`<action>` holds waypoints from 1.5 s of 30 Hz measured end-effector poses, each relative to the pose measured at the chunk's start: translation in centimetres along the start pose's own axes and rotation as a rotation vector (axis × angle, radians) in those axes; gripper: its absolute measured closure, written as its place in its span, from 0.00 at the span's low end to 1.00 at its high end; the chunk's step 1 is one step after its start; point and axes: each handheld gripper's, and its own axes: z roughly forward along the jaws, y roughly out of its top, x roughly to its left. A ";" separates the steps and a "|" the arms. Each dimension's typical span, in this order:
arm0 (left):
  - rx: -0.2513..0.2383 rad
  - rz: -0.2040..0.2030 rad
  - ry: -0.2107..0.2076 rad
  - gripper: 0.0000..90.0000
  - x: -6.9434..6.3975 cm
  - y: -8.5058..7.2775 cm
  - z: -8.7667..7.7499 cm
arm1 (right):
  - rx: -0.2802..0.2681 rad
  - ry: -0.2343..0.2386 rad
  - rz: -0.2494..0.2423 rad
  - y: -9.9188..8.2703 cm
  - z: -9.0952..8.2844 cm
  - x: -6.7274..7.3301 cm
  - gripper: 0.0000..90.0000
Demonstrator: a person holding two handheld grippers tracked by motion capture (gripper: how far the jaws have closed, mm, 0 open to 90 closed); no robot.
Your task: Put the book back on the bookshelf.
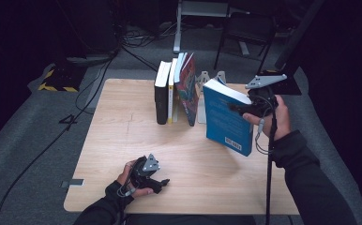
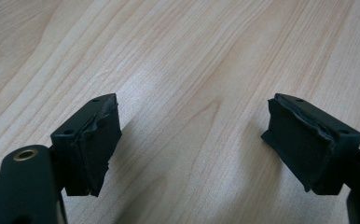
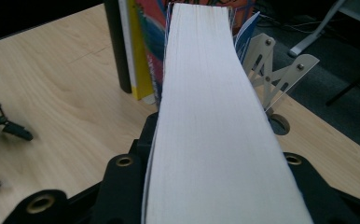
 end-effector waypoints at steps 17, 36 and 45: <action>0.001 0.002 -0.006 0.20 0.1 0.0 0.0 | -0.044 -0.105 0.100 3.2 4.8 -2.7 0.67; 0.000 0.011 -0.012 0.19 0.2 0.2 0.2 | -0.082 -0.107 0.112 4.9 6.8 -2.7 0.67; -0.001 0.013 -0.013 0.20 0.2 0.2 0.2 | -0.101 -0.144 0.177 4.4 8.4 -5.0 0.67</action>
